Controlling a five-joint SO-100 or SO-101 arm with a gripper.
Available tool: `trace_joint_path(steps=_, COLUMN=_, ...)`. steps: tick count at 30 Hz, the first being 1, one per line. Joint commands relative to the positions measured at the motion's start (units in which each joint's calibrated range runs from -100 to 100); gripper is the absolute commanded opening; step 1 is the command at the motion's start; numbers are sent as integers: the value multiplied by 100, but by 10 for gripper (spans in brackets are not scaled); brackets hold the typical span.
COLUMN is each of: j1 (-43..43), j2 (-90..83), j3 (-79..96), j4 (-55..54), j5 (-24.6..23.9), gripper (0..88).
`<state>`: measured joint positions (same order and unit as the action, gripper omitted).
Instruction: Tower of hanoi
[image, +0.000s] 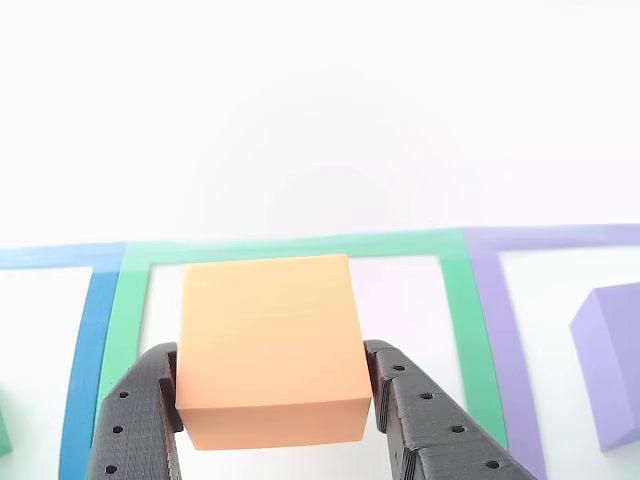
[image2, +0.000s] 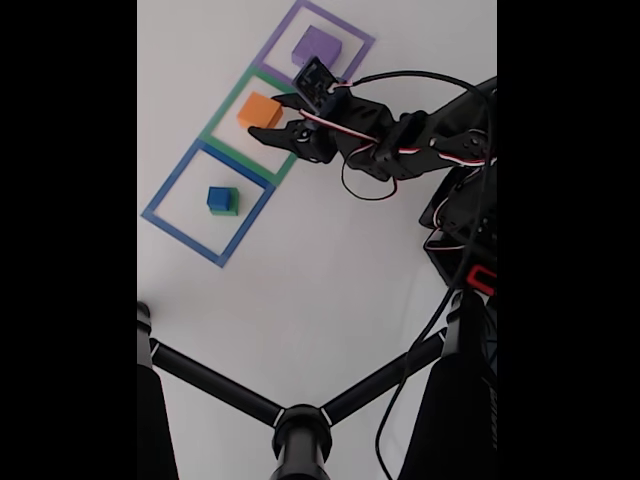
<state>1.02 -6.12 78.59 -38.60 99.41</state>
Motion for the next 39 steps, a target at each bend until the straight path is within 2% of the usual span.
trace_joint_path(steps=1, j1=-6, j2=99, j3=150, j4=-650, j5=59, gripper=155)
trace_joint_path(steps=16, j1=262, j2=1197, j3=-32, j4=-1605, j5=59, gripper=153)
trace_joint_path(steps=31, j1=272, j2=1569, j3=-77, j4=-1889, j5=59, gripper=171)
trace_joint_path(steps=39, j1=252, j2=1650, j3=-77, j4=-1945, j5=59, gripper=208)
